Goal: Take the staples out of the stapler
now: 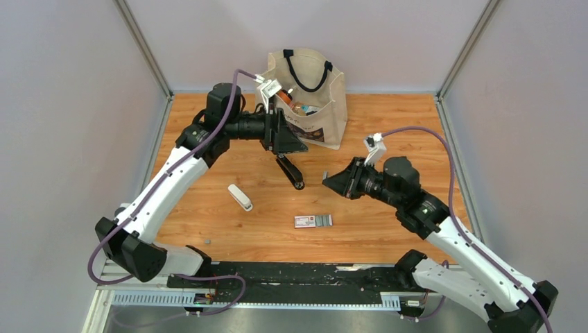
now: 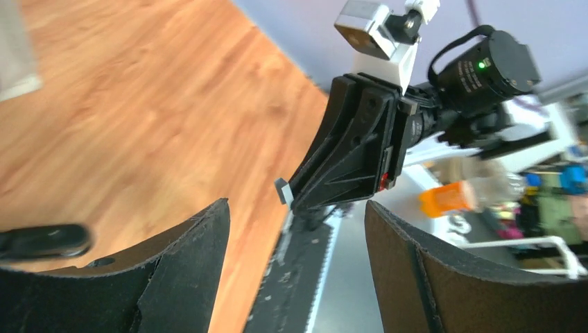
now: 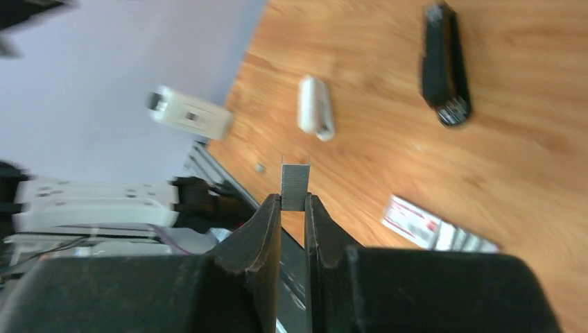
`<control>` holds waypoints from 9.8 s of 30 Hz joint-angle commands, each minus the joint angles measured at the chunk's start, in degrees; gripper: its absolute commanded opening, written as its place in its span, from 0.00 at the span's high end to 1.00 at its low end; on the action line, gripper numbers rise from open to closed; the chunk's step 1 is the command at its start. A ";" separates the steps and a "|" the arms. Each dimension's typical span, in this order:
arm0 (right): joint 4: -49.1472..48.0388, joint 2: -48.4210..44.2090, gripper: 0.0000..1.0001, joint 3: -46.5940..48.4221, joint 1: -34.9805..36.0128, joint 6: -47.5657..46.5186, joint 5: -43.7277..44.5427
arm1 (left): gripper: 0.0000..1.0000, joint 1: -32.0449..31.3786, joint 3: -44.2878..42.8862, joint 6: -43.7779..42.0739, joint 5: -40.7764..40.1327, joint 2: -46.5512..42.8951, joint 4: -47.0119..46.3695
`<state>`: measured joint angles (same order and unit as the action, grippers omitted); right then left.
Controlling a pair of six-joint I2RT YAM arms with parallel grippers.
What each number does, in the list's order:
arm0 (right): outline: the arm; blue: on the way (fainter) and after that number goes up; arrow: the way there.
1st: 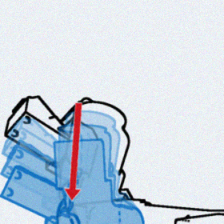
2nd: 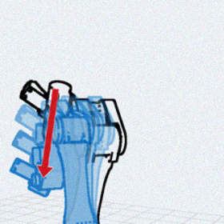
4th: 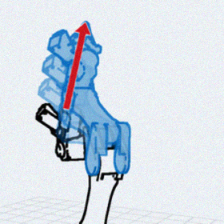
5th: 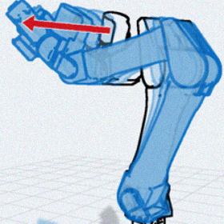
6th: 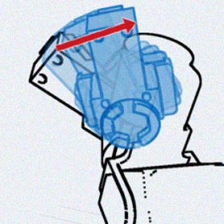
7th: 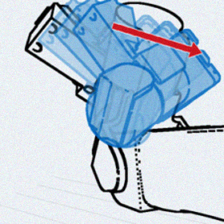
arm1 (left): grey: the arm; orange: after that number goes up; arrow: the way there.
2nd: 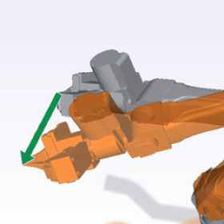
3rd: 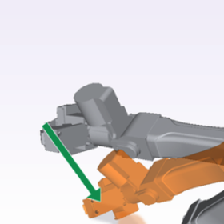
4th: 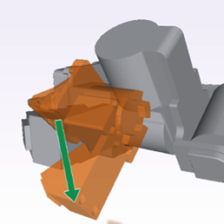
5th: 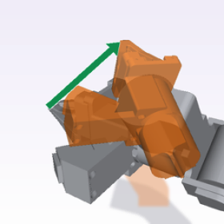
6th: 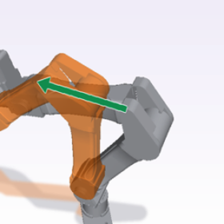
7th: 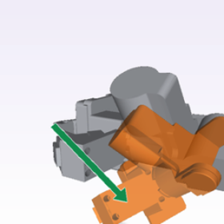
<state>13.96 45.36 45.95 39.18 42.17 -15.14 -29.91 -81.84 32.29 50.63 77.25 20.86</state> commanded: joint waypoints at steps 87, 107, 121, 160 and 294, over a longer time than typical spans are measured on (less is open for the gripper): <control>19.44 39.18 0.96 2.82 17.07 -0.95 24.10 | 0.25 0.38 15.22 -34.05 -17.32 -6.68 19.13; 19.09 41.21 0.96 4.41 16.20 -3.85 22.52 | 0.25 0.38 15.49 -34.14 -17.32 -6.94 18.78; 19.18 41.38 0.96 5.46 16.28 -4.82 21.47 | 0.26 0.38 15.57 -34.23 -17.06 -6.68 18.78; 20.32 42.26 0.64 6.52 14.70 -6.67 19.88 | 0.26 0.38 15.40 -33.96 -16.18 -7.64 19.21; -6.31 24.34 0.76 -18.36 -1.56 -1.92 7.58 | 0.35 -19.04 18.13 -63.50 -34.72 20.91 19.48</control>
<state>10.26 72.27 28.69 37.82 39.09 -6.66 -47.75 -62.02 -28.77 18.81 96.31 39.90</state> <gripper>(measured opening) 0.242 0.650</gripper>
